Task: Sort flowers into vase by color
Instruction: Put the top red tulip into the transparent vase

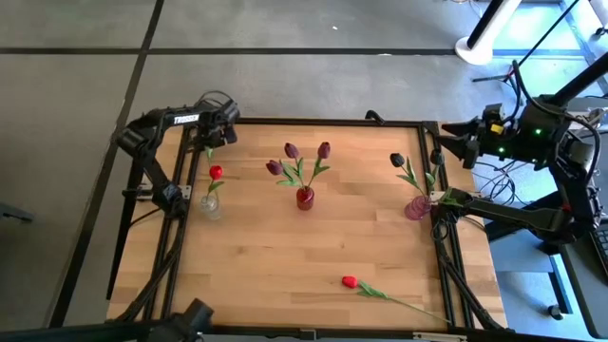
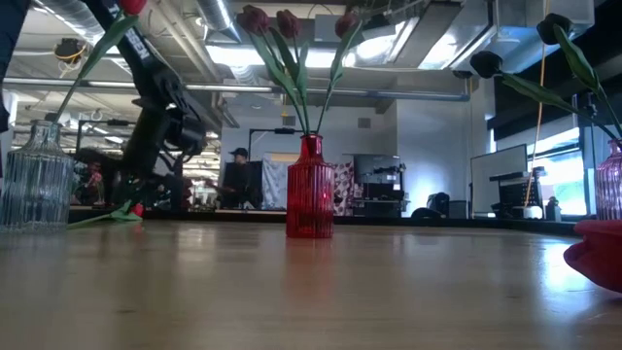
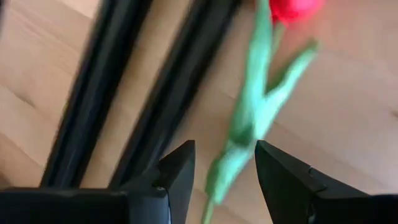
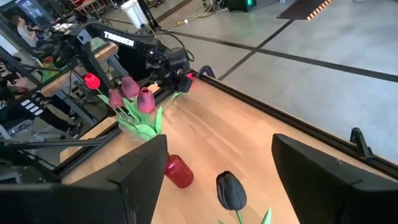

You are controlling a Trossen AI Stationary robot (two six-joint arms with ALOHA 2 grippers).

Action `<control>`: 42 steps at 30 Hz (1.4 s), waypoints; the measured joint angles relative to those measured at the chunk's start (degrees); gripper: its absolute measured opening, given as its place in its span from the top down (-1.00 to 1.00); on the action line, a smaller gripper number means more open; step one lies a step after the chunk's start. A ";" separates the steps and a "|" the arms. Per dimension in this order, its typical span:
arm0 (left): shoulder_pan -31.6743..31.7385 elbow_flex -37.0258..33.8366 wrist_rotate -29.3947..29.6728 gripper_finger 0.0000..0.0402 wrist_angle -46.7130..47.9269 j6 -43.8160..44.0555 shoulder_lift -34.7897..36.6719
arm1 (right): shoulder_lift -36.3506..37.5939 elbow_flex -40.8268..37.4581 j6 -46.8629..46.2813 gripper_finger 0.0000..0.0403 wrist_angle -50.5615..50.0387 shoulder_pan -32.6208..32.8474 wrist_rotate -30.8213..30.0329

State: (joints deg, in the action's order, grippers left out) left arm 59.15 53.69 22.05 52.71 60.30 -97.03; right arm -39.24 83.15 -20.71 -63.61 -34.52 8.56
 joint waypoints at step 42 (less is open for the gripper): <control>-38.09 -0.04 11.62 1.00 -21.81 -19.14 43.92 | 0.20 0.00 2.69 -0.44 -0.97 0.02 0.00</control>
State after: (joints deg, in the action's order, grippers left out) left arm 21.06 53.65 33.67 30.90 41.17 -53.11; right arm -39.05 83.15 -18.02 -64.58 -34.50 8.56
